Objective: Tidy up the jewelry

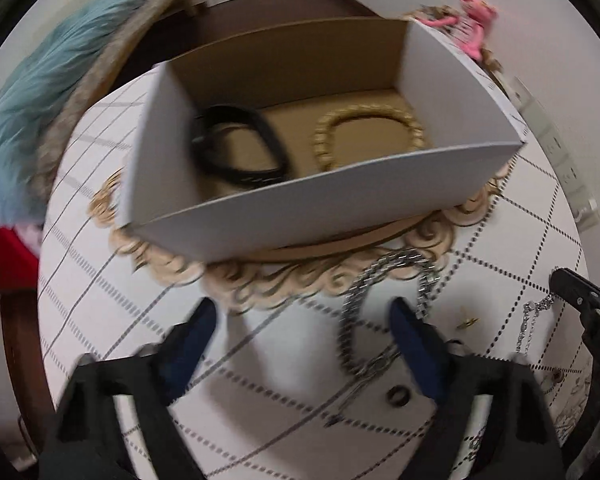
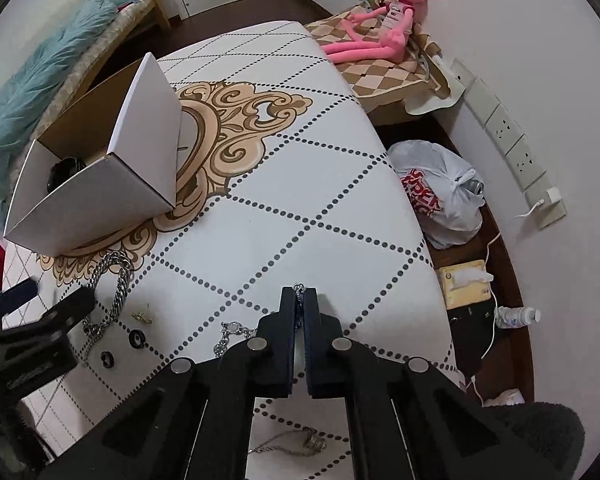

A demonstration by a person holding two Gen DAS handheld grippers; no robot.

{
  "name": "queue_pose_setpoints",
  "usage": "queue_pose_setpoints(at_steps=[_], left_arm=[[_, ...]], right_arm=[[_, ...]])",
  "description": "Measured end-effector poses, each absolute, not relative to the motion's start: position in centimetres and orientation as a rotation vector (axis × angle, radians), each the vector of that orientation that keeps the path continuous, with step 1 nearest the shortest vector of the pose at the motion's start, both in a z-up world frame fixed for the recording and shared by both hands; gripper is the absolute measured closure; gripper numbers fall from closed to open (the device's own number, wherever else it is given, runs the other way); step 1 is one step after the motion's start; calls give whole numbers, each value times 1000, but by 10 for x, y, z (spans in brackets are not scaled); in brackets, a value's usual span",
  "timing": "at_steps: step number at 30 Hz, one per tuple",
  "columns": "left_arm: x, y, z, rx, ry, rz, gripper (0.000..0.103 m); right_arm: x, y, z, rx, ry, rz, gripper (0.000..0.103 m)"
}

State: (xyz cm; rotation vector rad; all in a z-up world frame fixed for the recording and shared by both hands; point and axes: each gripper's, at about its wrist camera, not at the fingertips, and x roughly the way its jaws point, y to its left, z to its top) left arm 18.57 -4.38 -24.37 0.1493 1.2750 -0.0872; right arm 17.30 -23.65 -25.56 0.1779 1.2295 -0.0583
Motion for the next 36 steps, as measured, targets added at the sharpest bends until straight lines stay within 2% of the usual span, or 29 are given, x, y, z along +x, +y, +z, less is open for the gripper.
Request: queue_pose_setpoints(at_steps=[2, 4, 6, 8, 14, 25, 36], left_arm=[[187, -52, -244, 160, 1255, -122, 38], [189, -57, -242, 167, 1241, -150, 49], [190, -62, -239, 130, 1235, -214, 84], [190, -66, -239, 141, 1231, -226, 96], [182, -49, -232, 49, 1221, -245, 97], [142, 8, -182, -106, 1145, -217, 97], [158, 28, -97, -210, 1013, -281, 97]], right_arm=[[174, -238, -256, 184, 1233, -56, 99], [174, -238, -255, 187, 1235, -56, 99], [175, -240, -255, 193, 1236, -58, 99], [175, -241, -254, 199, 1237, -56, 99], [172, -242, -248, 217, 1217, -45, 99], [163, -228, -205, 261, 1157, 76, 99], [183, -195, -110, 273, 1020, 268, 99]])
